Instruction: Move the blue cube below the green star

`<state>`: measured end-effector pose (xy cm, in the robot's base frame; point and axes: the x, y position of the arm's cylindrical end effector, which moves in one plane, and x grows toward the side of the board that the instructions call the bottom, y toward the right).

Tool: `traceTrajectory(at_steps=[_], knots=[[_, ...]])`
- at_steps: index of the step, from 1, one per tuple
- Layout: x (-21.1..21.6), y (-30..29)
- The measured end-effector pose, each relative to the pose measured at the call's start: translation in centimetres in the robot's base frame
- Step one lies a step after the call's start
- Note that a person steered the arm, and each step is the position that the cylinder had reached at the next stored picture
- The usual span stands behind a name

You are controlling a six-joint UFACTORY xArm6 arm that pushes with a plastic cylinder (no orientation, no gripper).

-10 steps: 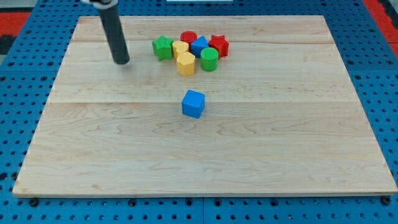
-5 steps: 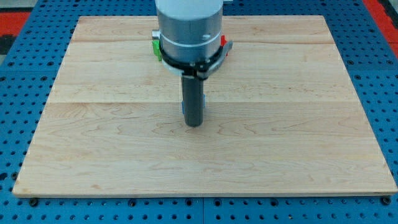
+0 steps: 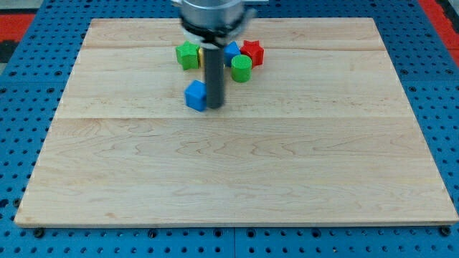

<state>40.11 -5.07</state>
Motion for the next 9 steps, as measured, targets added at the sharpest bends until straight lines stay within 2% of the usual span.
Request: traceTrajectory(at_steps=[1, 2, 3, 4, 5, 6, 7, 9], knots=[[0.3, -2.0], [4.5, -1.3], [3.8, -3.8], [0.2, -4.0], [2.2, -4.4], [2.9, -7.6], [-0.2, -8.3], [-1.7, -2.4]])
